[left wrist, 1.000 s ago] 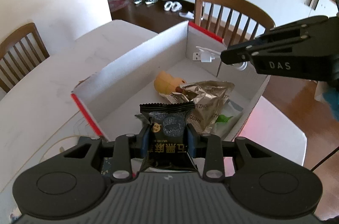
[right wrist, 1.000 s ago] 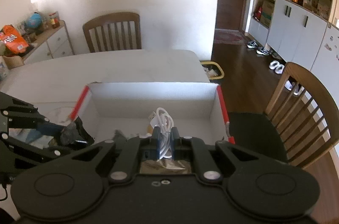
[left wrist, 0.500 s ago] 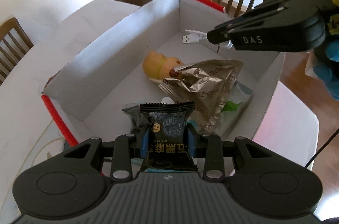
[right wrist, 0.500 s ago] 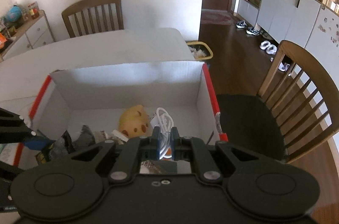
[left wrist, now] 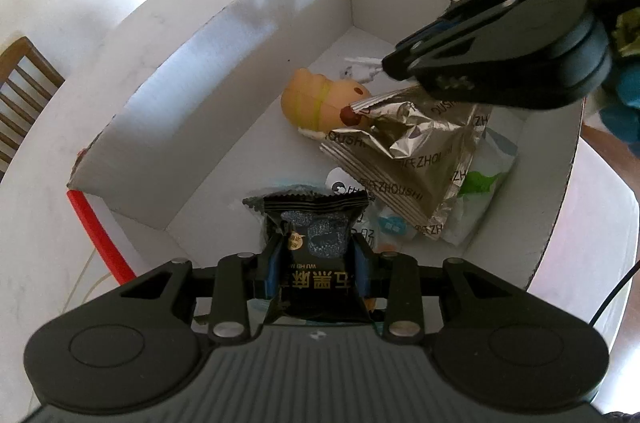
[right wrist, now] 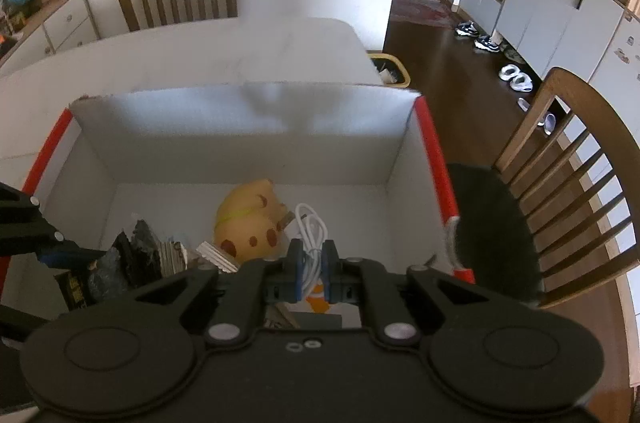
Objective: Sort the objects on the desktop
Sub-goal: 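Lower the snack pack and cable into the box and open both grippers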
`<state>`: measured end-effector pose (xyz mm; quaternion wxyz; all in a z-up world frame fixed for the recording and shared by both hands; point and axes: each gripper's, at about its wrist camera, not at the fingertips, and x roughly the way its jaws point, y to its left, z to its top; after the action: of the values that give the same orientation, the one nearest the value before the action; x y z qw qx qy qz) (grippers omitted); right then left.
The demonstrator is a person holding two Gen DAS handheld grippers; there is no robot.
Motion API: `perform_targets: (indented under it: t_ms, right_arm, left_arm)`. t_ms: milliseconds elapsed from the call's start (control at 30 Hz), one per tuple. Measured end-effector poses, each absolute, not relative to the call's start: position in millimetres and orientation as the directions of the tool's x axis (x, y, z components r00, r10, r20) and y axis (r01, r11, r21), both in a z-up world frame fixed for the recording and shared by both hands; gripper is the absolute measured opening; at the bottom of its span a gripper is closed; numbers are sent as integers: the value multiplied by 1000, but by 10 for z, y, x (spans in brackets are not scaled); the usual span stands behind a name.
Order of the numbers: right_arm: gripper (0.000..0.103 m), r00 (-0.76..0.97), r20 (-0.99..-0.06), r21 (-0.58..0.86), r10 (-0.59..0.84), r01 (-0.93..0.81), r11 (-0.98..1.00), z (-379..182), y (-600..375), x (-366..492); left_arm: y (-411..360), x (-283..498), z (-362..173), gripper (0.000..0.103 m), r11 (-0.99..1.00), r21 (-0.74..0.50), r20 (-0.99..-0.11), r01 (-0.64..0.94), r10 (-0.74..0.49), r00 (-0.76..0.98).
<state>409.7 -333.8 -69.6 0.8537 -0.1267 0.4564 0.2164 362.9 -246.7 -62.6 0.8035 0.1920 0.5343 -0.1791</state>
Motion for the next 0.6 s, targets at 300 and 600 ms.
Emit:
perform_targets:
  t_ms: [300, 600]
  right_arm:
    - [8, 460, -854, -19, 244, -496, 868, -838, -3301, 4188]
    - [19, 459, -852, -22, 253, -514, 858, -809, -3284, 4174]
  left_arm:
    - [-2510, 3596, -678, 34, 836, 154, -938, 526, -43, 343]
    - [-2490, 3585, -709, 36, 839, 138, -945, 527, -48, 324]
